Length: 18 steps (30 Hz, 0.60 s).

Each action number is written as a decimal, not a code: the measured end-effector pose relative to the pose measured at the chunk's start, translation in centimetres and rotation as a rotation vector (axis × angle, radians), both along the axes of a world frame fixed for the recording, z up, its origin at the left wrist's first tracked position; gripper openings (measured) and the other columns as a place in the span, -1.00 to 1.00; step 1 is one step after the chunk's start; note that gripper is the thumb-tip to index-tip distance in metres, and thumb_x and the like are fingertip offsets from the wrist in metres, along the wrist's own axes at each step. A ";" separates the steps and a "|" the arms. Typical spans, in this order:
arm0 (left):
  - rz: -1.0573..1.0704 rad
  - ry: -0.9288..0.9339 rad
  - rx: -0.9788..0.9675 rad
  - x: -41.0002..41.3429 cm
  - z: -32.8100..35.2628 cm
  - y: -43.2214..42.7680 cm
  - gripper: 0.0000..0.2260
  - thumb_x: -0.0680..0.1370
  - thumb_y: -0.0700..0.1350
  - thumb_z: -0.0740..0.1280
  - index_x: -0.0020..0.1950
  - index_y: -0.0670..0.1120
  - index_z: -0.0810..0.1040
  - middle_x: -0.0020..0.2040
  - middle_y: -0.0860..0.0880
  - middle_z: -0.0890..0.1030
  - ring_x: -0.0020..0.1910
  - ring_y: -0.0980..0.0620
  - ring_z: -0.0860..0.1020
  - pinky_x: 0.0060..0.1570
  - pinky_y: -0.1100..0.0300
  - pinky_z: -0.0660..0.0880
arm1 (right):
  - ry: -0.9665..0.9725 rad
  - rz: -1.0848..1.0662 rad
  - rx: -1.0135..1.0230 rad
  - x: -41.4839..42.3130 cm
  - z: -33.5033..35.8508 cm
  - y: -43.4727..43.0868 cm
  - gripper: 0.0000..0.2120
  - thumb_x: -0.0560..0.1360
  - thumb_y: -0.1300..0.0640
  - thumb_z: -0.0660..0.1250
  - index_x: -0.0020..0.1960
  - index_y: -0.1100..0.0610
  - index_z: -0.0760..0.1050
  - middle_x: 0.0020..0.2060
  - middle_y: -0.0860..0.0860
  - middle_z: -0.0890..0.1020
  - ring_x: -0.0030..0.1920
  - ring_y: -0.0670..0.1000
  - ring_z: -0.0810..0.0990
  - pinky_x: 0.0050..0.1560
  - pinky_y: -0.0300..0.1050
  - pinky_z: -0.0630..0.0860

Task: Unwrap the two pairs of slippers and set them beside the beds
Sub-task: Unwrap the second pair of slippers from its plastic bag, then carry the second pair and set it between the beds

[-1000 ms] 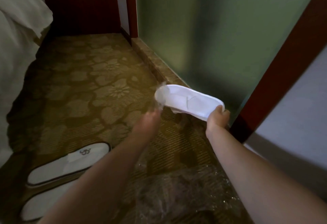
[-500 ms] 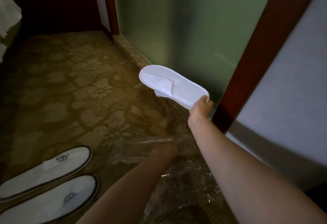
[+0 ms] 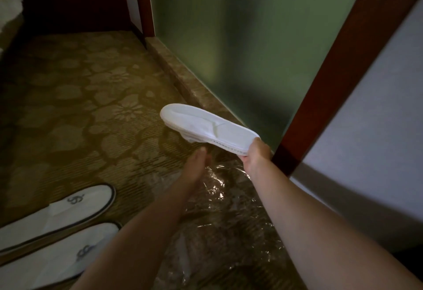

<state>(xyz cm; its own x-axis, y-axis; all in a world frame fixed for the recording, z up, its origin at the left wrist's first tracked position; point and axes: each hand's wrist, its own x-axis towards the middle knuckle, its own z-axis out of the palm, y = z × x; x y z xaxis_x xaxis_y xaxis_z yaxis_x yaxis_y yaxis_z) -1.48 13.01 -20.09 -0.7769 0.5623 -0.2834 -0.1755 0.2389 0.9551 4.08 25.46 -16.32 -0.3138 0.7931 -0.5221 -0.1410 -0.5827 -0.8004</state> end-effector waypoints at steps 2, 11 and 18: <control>0.084 -0.088 0.189 -1.1 0.7 -0.4 -0.61 0.62 0.07 0.04 0.31 -0.08 0.46 0.28 -0.10 0.53 0.27 -0.08 0.48 0.30 -0.10 0.39 | 0.034 0.001 -0.015 -0.3 -0.1 -0.6 -0.72 0.56 0.23 0.14 0.26 0.15 0.39 -0.11 0.09 0.50 -0.24 0.04 0.51 -0.11 0.00 0.58; 0.310 -0.304 0.489 -3.8 1.4 -2.3 -0.42 0.51 0.03 0.31 0.45 0.05 0.14 0.35 -0.07 0.42 0.28 -0.13 0.46 0.27 -0.21 0.41 | 0.044 0.782 -0.007 -1.1 -0.5 -3.7 -0.73 0.51 0.32 0.27 0.20 0.26 0.37 -0.02 0.16 0.56 -0.13 0.07 0.63 -0.28 -0.12 0.64; 0.274 -0.453 0.505 -5.3 1.2 -3.9 -0.47 0.54 0.19 0.14 0.46 0.02 0.19 0.38 -0.17 0.42 0.30 -0.20 0.45 0.26 -0.17 0.41 | -0.110 1.086 0.030 -1.6 -1.0 -4.5 -0.77 0.45 0.29 0.36 0.06 0.13 0.41 -0.07 0.13 0.60 -0.26 0.04 0.69 -0.34 -0.12 0.62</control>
